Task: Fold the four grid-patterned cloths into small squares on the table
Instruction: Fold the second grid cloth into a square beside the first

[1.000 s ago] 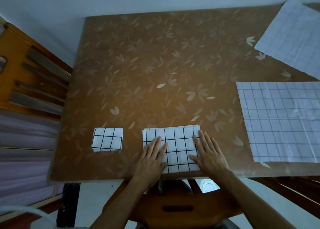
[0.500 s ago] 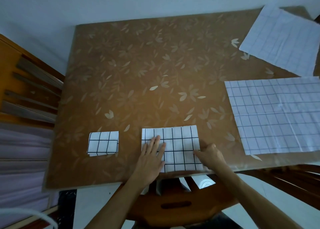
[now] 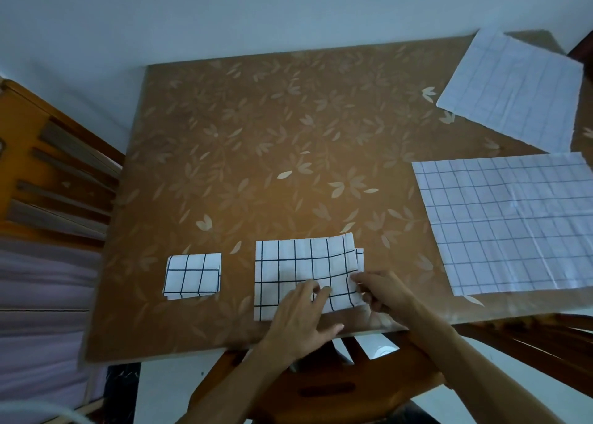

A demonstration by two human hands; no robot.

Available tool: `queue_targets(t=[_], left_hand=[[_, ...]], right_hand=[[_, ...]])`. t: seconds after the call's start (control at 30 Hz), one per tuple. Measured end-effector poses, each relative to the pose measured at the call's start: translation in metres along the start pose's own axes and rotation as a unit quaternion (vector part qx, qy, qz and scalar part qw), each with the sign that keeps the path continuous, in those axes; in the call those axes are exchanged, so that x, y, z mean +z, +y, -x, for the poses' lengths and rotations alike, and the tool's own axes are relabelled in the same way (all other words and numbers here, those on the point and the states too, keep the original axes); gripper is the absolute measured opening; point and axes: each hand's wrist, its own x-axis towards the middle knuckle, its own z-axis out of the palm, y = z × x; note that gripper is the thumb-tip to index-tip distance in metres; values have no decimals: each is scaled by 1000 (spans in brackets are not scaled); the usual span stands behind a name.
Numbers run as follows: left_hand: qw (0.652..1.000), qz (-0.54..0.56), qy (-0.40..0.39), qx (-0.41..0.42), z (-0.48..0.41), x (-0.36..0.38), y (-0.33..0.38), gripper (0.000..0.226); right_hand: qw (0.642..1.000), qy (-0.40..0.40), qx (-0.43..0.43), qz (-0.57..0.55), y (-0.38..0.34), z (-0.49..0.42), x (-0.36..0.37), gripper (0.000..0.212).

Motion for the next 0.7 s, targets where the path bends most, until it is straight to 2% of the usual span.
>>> queue_targets(t=[0.13, 0.23, 0.33, 0.4, 0.47, 0.5, 0.57, 0.63, 0.7], left_hand=[[996, 15, 63, -55, -6, 4, 7, 42], [993, 16, 91, -72, -8, 2, -2, 42], [991, 23, 122, -52, -3, -1, -14, 50], [988, 46, 147, -33, 2, -3, -21, 46], [985, 64, 159, -20, 7, -4, -29, 38], [984, 70, 163, -15, 10, -5, -33, 34], [983, 84, 164, -15, 12, -7, -37, 32], [978, 125, 165, -32, 13, -13, -39, 33], [969, 174, 169, -49, 10, -26, -38, 31]], right_hand=[[996, -35, -8, -80, -4, 9, 8, 19], [996, -60, -3, -68, -5, 18, 11, 16], [997, -74, -18, 23, -6, 26, 7, 23], [990, -14, -68, 125, -1, 24, 2, 26], [958, 79, -146, 232, 8, 18, -5, 59], [930, 100, -190, 298, 10, 16, -9, 76], [859, 83, -277, 423, 11, 9, -14, 98], [805, 28, -341, 485, 7, 6, -10, 106], [777, 24, -403, 484, 2, 3, -3, 92]])
